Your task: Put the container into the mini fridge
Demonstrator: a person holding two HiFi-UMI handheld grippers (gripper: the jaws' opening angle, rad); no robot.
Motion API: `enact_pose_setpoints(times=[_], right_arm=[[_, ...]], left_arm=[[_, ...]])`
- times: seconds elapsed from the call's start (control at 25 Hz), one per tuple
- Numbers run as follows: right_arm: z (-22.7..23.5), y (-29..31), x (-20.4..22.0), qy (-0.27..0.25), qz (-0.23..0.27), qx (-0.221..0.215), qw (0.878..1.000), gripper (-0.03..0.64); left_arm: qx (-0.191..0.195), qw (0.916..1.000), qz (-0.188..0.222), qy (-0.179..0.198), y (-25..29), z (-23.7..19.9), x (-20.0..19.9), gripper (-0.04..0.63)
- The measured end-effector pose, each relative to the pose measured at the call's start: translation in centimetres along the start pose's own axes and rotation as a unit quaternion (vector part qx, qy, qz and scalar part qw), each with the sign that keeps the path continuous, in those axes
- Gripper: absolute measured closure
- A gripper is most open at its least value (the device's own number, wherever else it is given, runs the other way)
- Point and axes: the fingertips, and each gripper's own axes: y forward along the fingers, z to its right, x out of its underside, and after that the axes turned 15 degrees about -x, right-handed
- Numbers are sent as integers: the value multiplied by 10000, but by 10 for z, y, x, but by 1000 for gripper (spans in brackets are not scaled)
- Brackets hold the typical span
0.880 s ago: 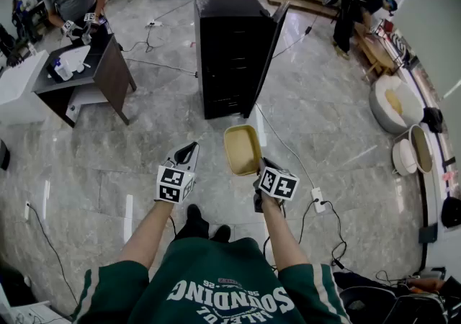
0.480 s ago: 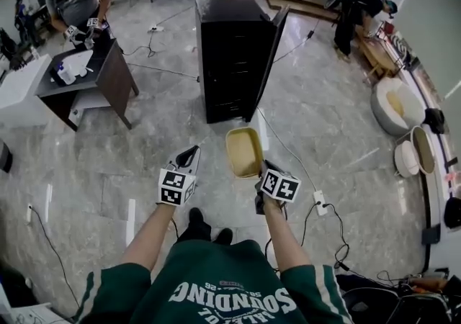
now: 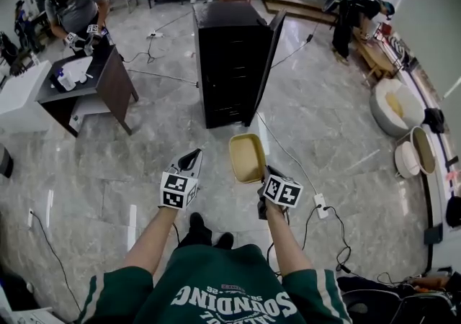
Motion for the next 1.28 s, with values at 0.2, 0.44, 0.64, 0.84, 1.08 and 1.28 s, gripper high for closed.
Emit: enact_pose_setpoints(times=[0.2,0.44,0.64,0.84,1.08,1.28], right_arm=[[0,1,-3,3,52,3,10000,569],[3,0,-5,-37,31,11,10000,569],[8,1,-6,-28,-73,20,10000,569],[16,15,-13,3,-113,38,9999,569],[24,53,-36,18,-212,-25,9998,569],[36,91,-59,10,-310,-59,9995,569]], left_arm=[[-15,10000,28,17,1,-2,-1,580],[15,10000,14,86,7,4,-1,580],[37,10000,29,50,14,5,-8,580],[63,10000,-41,32,32,3,-5,580],[72,9999,-111,-17,75,-6,-11,580],[57,9998,-165,-49,119,-18,-17,580]])
